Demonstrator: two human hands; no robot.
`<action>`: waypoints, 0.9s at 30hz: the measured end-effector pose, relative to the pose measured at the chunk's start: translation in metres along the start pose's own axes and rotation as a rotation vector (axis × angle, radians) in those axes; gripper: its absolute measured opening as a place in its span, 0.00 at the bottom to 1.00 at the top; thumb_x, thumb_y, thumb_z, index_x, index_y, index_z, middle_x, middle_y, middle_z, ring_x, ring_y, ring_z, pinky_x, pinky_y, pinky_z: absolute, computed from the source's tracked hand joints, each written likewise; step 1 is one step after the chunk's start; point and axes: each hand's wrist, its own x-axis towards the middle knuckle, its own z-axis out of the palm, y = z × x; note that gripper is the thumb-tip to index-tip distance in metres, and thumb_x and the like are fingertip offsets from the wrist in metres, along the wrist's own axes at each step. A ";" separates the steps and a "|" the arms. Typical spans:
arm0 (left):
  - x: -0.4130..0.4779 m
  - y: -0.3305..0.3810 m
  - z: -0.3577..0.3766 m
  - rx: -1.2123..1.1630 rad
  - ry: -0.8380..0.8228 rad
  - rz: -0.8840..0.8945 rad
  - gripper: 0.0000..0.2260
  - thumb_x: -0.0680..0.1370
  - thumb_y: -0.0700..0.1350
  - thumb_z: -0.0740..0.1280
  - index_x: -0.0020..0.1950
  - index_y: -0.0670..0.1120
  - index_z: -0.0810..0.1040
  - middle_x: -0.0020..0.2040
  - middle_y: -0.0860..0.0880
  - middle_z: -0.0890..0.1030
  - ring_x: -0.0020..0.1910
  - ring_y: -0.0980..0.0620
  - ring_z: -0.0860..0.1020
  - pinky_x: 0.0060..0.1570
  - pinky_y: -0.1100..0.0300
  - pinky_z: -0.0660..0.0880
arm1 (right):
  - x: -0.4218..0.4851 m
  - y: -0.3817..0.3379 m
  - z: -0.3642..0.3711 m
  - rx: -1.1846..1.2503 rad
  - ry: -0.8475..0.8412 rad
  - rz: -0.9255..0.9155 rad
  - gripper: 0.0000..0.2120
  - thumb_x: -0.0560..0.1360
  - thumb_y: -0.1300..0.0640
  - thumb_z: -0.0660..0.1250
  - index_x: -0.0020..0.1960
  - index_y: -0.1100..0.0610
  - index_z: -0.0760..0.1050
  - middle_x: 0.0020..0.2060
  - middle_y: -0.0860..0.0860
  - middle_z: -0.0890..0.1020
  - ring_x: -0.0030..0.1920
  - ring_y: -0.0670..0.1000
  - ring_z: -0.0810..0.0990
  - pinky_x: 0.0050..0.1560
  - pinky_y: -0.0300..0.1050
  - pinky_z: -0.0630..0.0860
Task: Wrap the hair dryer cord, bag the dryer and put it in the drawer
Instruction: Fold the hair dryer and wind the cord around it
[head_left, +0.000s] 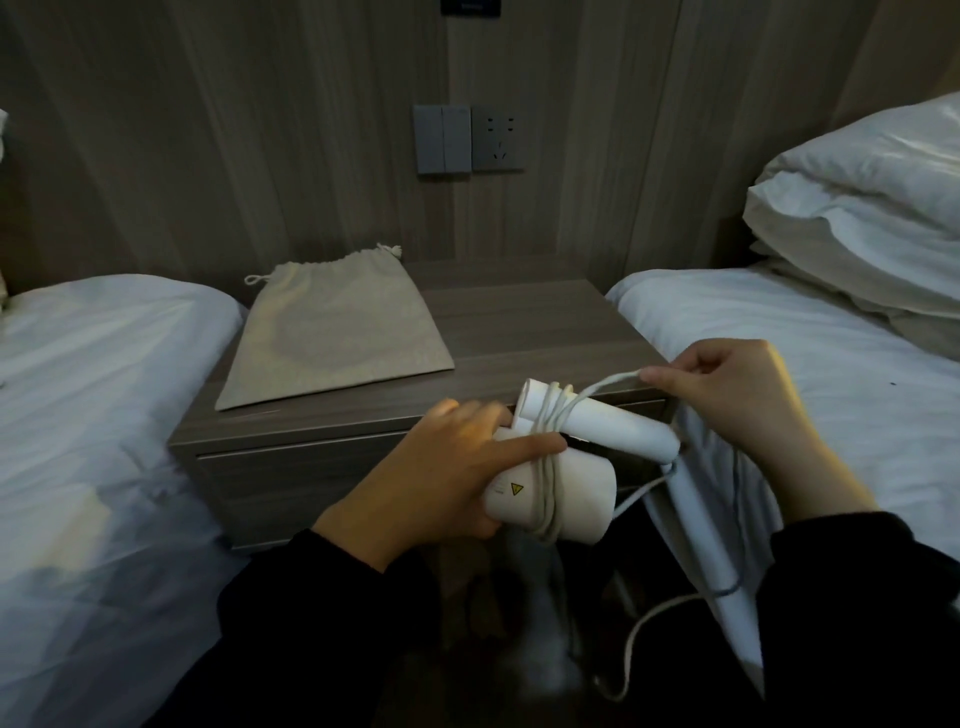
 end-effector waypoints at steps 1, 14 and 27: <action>-0.001 0.000 -0.001 -0.049 -0.019 -0.010 0.34 0.63 0.58 0.69 0.67 0.62 0.61 0.53 0.48 0.77 0.48 0.48 0.76 0.46 0.55 0.68 | 0.001 0.004 -0.001 0.086 -0.050 0.030 0.10 0.68 0.56 0.73 0.33 0.61 0.78 0.24 0.53 0.71 0.24 0.45 0.65 0.27 0.36 0.64; -0.012 -0.009 -0.024 -0.834 -0.092 -0.208 0.40 0.58 0.43 0.79 0.62 0.69 0.66 0.62 0.64 0.74 0.61 0.65 0.72 0.58 0.71 0.69 | 0.002 0.027 0.018 0.624 -0.286 0.305 0.10 0.74 0.71 0.61 0.35 0.65 0.74 0.17 0.51 0.76 0.17 0.45 0.70 0.19 0.33 0.65; 0.001 -0.004 -0.010 -1.623 0.169 -0.476 0.31 0.54 0.46 0.73 0.56 0.59 0.74 0.54 0.53 0.81 0.49 0.55 0.81 0.43 0.62 0.78 | -0.011 -0.001 0.030 0.069 -0.378 0.070 0.19 0.72 0.53 0.69 0.25 0.60 0.76 0.15 0.52 0.70 0.17 0.47 0.65 0.22 0.36 0.64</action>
